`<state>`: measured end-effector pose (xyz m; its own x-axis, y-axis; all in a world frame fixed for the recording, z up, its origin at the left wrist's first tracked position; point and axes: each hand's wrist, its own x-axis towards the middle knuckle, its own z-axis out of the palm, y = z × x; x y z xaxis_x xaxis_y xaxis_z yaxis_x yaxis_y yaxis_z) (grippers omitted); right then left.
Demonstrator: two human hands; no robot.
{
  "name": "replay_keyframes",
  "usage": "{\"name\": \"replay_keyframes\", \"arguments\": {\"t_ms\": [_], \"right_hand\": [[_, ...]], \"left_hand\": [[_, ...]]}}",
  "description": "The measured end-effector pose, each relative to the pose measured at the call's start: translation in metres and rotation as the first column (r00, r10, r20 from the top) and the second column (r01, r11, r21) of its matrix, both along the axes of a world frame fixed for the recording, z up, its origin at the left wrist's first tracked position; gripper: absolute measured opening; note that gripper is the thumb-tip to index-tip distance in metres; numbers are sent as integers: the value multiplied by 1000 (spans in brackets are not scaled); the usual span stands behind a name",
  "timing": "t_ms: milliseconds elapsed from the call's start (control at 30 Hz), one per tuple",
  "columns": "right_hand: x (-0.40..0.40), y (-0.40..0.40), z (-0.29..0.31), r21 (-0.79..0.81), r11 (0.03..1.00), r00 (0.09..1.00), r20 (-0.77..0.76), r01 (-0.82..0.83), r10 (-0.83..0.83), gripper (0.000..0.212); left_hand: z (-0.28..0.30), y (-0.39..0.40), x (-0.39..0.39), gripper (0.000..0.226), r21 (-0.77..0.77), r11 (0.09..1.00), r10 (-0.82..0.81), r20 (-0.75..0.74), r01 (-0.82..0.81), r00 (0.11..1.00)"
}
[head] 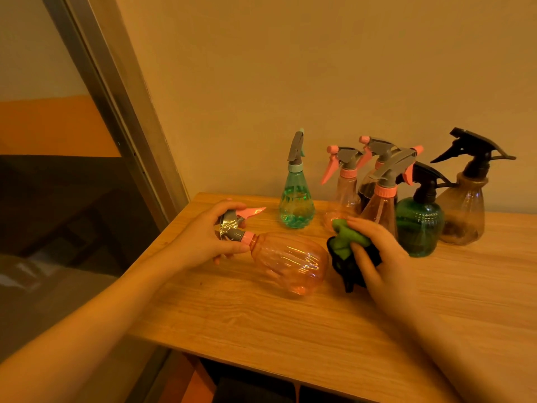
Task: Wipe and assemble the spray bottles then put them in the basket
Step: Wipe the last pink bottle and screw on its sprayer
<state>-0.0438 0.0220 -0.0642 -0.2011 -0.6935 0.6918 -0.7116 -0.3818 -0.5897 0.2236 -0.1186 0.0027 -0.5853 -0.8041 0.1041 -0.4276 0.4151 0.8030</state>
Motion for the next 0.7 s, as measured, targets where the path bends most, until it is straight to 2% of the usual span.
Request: {"name": "replay_keyframes", "arguments": {"t_ms": [67, 167, 300, 467, 567, 700], "right_hand": [[8, -2, 16, -39, 999, 1000, 17, 12, -12, 38], [26, -8, 40, -14, 999, 999, 26, -32, 33, 42], [52, -23, 58, 101, 986, 986, -84, -135, 143, 41], [67, -39, 49, 307, 943, 954, -220, -128, 202, 43], [64, -39, 43, 377, 919, 960, -197, -116, 201, 48], [52, -34, 38, 394, 906, 957, -172, -152, 235, 45]], "left_hand": [[4, 2, -4, 68, 9, 1000, 2, 3, -2, 1000], [12, 5, -9, 68, -13, 999, -31, -2, 31, 1000], [19, 9, -13, 68, -30, 997, -67, -6, 67, 998], [16, 6, -12, 67, -50, 995, -81, -2, 81, 997], [15, 4, -10, 66, -54, 995, -83, 6, 84, 996], [11, 2, -7, 68, -60, 995, -79, 21, 80, 997]]}}
